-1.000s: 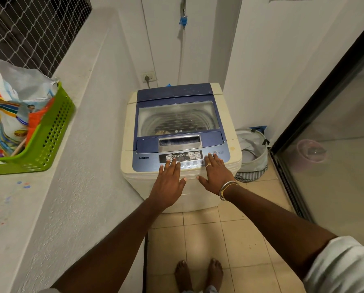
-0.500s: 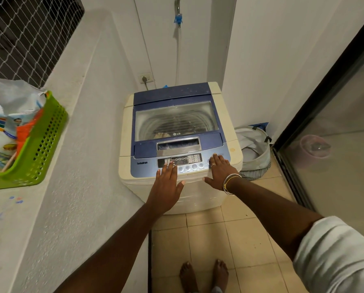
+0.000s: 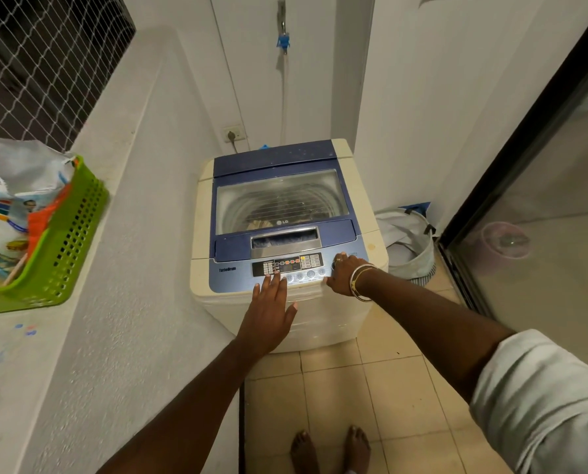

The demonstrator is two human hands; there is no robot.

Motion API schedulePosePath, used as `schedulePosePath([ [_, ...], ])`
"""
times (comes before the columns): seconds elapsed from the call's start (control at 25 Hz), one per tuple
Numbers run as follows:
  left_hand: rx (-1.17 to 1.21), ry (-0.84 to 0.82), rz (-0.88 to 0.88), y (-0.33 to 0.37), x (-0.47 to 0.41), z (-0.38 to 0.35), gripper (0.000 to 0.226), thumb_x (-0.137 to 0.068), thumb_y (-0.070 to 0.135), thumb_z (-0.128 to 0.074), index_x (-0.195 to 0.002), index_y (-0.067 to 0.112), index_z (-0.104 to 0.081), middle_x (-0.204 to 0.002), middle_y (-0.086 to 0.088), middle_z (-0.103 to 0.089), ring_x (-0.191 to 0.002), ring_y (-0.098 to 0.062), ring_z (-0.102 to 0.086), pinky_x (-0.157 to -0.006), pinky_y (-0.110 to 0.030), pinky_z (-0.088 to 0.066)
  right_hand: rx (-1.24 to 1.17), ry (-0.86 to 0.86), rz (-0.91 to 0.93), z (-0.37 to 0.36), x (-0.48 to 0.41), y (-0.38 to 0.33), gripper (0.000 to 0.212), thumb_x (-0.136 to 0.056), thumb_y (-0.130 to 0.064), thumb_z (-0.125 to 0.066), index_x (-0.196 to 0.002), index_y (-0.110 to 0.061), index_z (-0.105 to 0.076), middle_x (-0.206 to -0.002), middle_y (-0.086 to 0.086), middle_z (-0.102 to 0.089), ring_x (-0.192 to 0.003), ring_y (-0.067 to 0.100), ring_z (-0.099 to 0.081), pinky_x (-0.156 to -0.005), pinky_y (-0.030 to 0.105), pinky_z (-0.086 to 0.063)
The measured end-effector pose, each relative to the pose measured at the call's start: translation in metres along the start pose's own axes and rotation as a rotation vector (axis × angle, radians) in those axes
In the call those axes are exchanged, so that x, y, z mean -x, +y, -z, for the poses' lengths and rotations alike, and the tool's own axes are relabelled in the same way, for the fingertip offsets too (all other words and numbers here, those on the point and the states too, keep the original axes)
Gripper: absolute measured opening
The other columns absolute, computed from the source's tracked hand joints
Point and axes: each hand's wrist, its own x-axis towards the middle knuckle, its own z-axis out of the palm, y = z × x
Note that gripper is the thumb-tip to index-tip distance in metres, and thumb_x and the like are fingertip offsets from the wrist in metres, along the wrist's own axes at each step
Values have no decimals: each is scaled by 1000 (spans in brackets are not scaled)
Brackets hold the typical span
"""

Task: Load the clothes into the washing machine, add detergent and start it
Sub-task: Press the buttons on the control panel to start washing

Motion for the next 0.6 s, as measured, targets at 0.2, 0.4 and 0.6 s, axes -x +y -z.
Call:
schedulePosePath([
  [0.2, -11, 21, 6, -3, 10, 2, 69, -104, 52, -27, -159, 12, -15, -167, -9, -11, -154, -28, -7, -119, -39, 5, 0, 128, 130, -34, 38, 1, 86, -96, -57, -40, -154, -2, -9, -162, 18, -8, -148, 33, -14, -120, 47, -19],
  [0.4, -16, 28, 2, -3, 17, 4, 68, -104, 51, -29, -158, 11, -18, -166, -11, -15, -154, -29, -11, -122, -42, 0, -38, 189, 157, -49, 62, -16, 86, -96, -61, -34, -156, -5, -5, -163, 15, 3, -151, 32, -1, -121, 45, -8],
  [0.6, -29, 34, -10, -1, 29, 6, 68, -104, 50, -29, -157, 10, -19, -166, -12, -15, -154, -29, -10, -123, -43, -3, -58, 254, 186, -48, 83, -35, 89, -95, -65, -32, -156, -6, -6, -164, 14, 2, -151, 30, 2, -122, 45, -6],
])
